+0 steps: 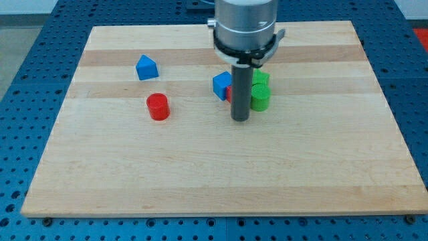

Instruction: Move the red star into the blue cube and green star

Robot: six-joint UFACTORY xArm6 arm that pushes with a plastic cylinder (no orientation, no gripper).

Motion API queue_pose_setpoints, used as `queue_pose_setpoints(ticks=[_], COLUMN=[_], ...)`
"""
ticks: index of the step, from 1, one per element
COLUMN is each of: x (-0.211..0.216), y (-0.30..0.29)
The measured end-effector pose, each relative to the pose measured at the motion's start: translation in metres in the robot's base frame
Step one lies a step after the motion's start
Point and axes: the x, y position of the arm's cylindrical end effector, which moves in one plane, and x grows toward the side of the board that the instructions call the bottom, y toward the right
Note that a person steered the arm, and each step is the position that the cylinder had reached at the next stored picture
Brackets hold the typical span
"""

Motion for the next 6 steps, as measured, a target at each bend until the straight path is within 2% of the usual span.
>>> queue_pose_setpoints(ticks=[4,6], x=[-0.031,-0.048], y=[0.001,-0.019])
